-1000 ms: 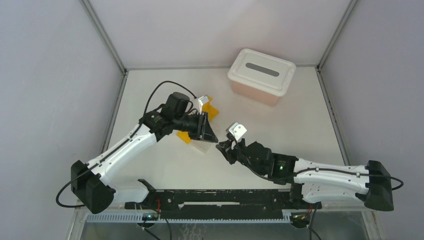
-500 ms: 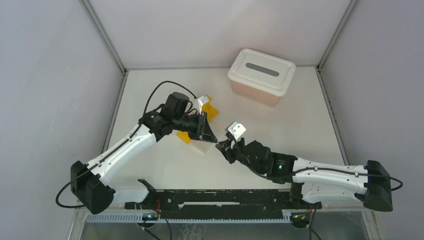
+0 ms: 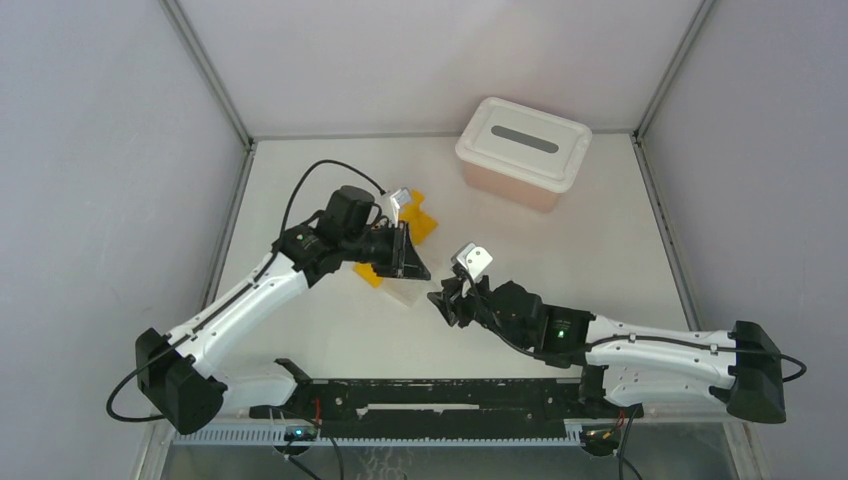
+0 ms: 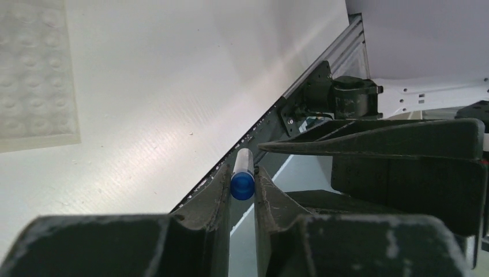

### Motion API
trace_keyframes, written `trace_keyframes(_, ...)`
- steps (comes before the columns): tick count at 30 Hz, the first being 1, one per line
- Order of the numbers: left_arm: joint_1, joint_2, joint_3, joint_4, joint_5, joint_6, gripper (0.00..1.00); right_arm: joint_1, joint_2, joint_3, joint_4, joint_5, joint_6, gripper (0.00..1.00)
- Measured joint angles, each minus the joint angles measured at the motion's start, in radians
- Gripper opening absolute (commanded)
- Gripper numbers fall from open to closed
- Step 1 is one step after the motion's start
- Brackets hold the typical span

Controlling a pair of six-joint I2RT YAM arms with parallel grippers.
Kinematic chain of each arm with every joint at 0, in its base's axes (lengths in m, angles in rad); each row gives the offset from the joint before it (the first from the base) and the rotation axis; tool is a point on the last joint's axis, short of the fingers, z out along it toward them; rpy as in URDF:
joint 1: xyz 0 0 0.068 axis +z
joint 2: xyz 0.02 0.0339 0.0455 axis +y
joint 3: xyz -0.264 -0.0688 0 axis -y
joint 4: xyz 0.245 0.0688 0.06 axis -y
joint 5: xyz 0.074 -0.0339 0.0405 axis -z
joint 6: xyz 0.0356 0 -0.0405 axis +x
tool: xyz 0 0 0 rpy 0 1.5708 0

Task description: Organize the chemistry lab equipment

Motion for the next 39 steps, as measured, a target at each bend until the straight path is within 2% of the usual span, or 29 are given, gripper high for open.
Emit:
trace_keyframes(6, 0.0, -0.002, 0.0, -0.001, -0.103, 0.0, 0.11, 0.0, -0.032, -0.004, -0.001, 0.006, 0.013, 0.5)
trace_keyframes(16, -0.017, -0.09, -0.005, -0.026, -0.449, 0.002, 0.1, -0.006, -0.102, -0.035, -0.051, 0.16, 0.101, 0.53)
trace_keyframes(26, -0.097, -0.055, -0.055, -0.055, -0.74, 0.011, 0.1, -0.155, -0.1, -0.037, -0.173, 0.243, 0.256, 0.53)
trace_keyframes(39, -0.134, 0.043, -0.082, -0.042, -0.851, 0.021, 0.09, -0.233, -0.038, -0.037, -0.238, 0.234, 0.338, 0.53)
